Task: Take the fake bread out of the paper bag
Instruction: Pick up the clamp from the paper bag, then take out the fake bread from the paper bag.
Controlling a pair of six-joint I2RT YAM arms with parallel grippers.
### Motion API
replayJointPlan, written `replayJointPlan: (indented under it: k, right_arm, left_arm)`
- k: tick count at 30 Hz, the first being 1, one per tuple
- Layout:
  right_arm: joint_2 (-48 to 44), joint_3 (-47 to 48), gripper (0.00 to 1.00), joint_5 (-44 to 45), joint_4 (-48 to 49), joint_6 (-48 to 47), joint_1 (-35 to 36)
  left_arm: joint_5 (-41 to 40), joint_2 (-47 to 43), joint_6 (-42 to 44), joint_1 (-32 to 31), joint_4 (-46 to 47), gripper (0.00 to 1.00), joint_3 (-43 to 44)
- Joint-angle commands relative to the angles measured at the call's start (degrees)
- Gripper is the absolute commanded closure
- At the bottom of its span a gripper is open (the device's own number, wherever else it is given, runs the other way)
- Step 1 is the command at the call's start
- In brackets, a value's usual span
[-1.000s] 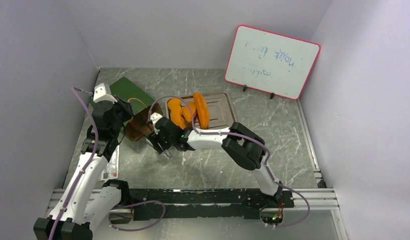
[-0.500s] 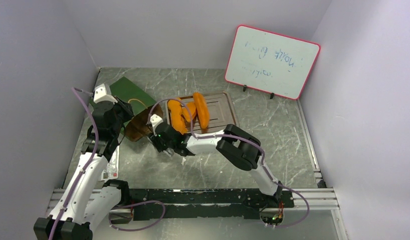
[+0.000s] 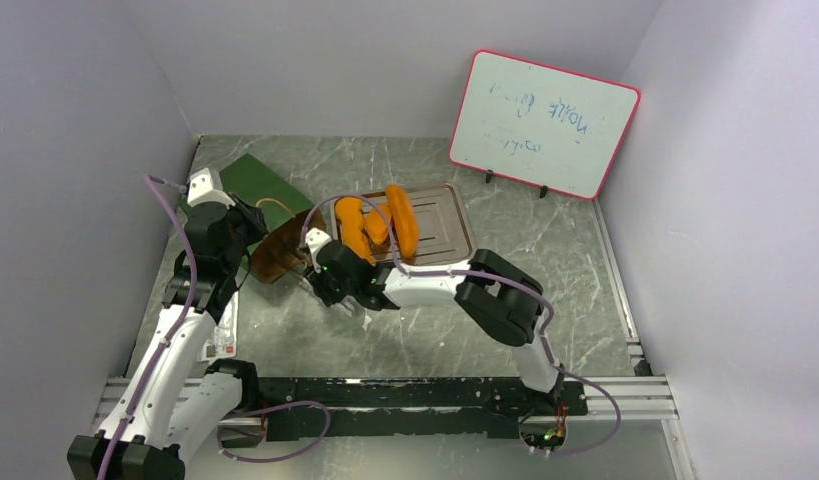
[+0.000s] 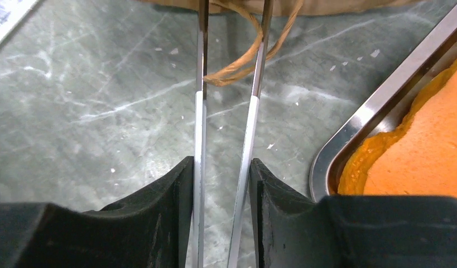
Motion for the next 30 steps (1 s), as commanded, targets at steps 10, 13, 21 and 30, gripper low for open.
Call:
replayJointPlan:
  k: [10, 13, 21, 30]
  right_arm:
    - [-2.9, 10.9, 0.63, -1.3, -7.3, -2.2, -0.5]
    - [-2.4, 13.0, 0.63, -1.0, -8.5, -2.5, -0.9]
    - [-2.8, 15.9, 0.62, 0.0, -12.2, -3.1, -1.5]
    - [-3.9, 13.6, 0.61, -1.3, -12.5, -2.3, -1.8]
  left_arm:
    - [2.2, -0.9, 0.1, 0.6, -0.6, 0.93, 0.5]
    - [2.3, -0.8, 0.4, 0.6, -0.7, 0.93, 0.8]
    - [2.2, -0.8, 0.8, 0.6, -0.9, 0.93, 1.1]
    - [2.6, -0.4, 0.7, 0.6, -0.4, 0.93, 1.3]
